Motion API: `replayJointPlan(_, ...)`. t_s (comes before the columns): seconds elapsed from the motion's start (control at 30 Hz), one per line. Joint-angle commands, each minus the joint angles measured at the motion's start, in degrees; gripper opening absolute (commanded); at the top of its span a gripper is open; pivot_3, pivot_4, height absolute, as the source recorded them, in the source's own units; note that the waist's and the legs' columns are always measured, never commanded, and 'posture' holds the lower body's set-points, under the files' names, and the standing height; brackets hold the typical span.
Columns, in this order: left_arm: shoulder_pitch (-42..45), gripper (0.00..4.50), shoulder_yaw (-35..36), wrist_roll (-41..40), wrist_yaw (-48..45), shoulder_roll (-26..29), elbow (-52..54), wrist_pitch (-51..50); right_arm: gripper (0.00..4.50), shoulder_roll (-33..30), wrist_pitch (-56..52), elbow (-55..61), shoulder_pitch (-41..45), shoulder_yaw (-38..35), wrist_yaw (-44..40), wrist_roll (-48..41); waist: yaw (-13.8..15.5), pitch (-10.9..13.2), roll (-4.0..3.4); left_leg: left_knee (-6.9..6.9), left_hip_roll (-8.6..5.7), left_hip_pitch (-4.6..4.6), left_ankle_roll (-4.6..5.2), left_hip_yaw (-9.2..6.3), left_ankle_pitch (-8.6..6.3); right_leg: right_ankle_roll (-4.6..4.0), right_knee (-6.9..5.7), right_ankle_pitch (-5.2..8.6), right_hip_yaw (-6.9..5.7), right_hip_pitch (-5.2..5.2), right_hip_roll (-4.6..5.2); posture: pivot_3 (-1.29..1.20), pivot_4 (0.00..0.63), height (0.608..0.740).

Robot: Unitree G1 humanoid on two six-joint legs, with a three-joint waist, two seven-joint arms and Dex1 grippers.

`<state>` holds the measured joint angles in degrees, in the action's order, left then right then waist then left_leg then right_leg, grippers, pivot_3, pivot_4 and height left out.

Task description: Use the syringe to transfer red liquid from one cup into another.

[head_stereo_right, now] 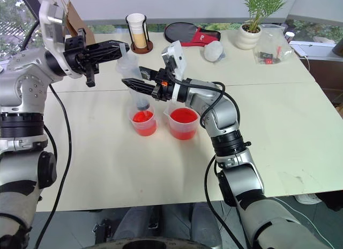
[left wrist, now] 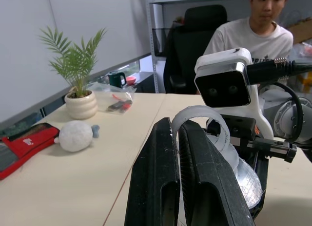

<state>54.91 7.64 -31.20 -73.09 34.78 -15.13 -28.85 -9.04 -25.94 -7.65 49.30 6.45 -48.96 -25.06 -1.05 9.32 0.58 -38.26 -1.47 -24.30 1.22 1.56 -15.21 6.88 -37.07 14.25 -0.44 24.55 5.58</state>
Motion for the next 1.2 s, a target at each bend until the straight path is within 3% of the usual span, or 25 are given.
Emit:
replayJointPlan(0.03, 1.8, 1.04, -1.4, -1.1, -1.5, 0.6, -3.1, -4.7, 1.42, 1.6, 2.1, 6.3, 4.9, -3.4, 1.4, -3.2, 0.0, 0.0, 0.00, 0.00, 0.00, 0.00, 0.00, 0.00, 0.00, 0.00, 0.00, 0.00, 0.00, 0.00, 0.00, 0.00, 0.150, 0.740)
replayJointPlan(0.17, 4.7, 2.93, 3.7, -4.0, -0.7, 4.3, -6.8, -7.5, 1.42, 1.9, 1.0, 8.1, 3.9, -3.2, 2.0, -4.2, -0.2, 0.0, 0.00, 0.01, 0.00, 0.00, 0.00, 0.00, 0.00, 0.00, 0.00, 0.00, -0.01, 0.02, -0.01, 0.00, 0.150, 0.740)
replayJointPlan(0.37, -1.1, 2.93, 9.3, -6.6, -2.6, 13.5, -7.5, -10.9, 1.42, 1.4, -2.3, 10.7, 2.8, -4.6, 4.0, -7.0, -1.5, 0.0, -0.01, 0.13, 0.05, 0.02, 0.00, -0.04, 0.00, 0.00, -0.02, 0.00, -0.01, 0.08, -0.03, 0.00, 0.150, 0.740)
replayJointPlan(0.47, -4.9, 2.93, 11.0, -7.8, -0.6, 14.1, -4.1, -12.5, 1.42, 1.4, -4.3, 10.6, 3.3, -7.2, 6.0, -9.3, -1.2, 0.0, 0.00, 0.11, 0.04, 0.02, 0.00, -0.05, 0.00, 0.00, -0.01, 0.00, -0.01, 0.04, -0.01, 0.00, 0.150, 0.740)
replayJointPlan(0.57, -9.2, 2.93, 10.1, -8.4, 1.7, 12.4, 3.7, -12.8, 1.42, -0.2, -10.6, 7.0, 9.4, -16.5, 13.9, -16.5, -0.7, 0.0, 0.00, 0.05, 0.00, -0.02, -0.01, -0.07, 0.00, -0.01, -0.01, 0.00, 0.00, 0.02, 0.07, 0.00, 0.150, 0.740)
replayJointPlan(0.73, -14.0, 2.93, 6.6, -10.8, 4.5, 9.9, 18.7, -15.1, 1.42, -16.4, -30.1, -4.5, 24.0, -27.1, 24.1, -22.2, 0.8, 0.0, -0.02, 0.04, -0.14, -0.10, -0.05, -0.16, 0.00, -0.05, 0.07, -0.01, 0.01, 0.03, 0.32, 0.00, 0.150, 0.740)
replayJointPlan(0.83, -16.3, 2.93, 5.4, -13.3, 5.6, 9.0, 25.1, -16.8, 1.42, -27.7, -44.5, -19.7, 34.6, -27.2, 32.0, -16.5, 0.4, 0.0, -0.04, 0.18, -0.19, -0.13, -0.06, -0.14, -0.02, -0.10, 0.37, -0.02, 0.05, 0.04, 0.57, 0.00, 0.150, 0.740)
replayJointPlan(0.9, -17.7, 2.93, 4.6, -14.9, 6.5, 8.5, 28.4, -17.7, 1.42, -31.9, -52.6, -25.8, 38.0, -26.2, 34.8, -13.7, 0.2, 0.0, -0.03, 0.48, -0.18, -0.12, -0.07, -0.03, -0.02, -0.20, 0.98, 0.04, 0.05, -0.01, 0.60, 0.00, 0.150, 0.740)
replayJointPlan(1.0, -20.9, 2.93, 1.2, -14.7, 7.6, 6.7, 32.6, -16.8, 1.42, -37.7, -65.2, -28.1, 32.8, -20.3, 34.5, -12.7, -0.2, 0.0, -0.01, 0.65, -0.09, -0.07, -0.07, 0.12, -0.01, -0.26, 1.07, 0.07, 0.06, 0.00, 0.58, 0.00, 0.150, 0.740)
replayJointPlan(1.2, -25.4, 2.93, -6.4, -8.3, 6.8, 7.3, 35.3, -11.5, 1.42, -40.4, -66.6, -29.0, 17.9, -17.1, 36.6, -16.9, 0.1, 0.2, -0.41, 0.52, -0.01, -0.07, 0.16, 0.44, -0.07, -0.22, 0.97, 0.05, 0.08, 0.02, 0.33, 0.00, 0.150, 0.740)
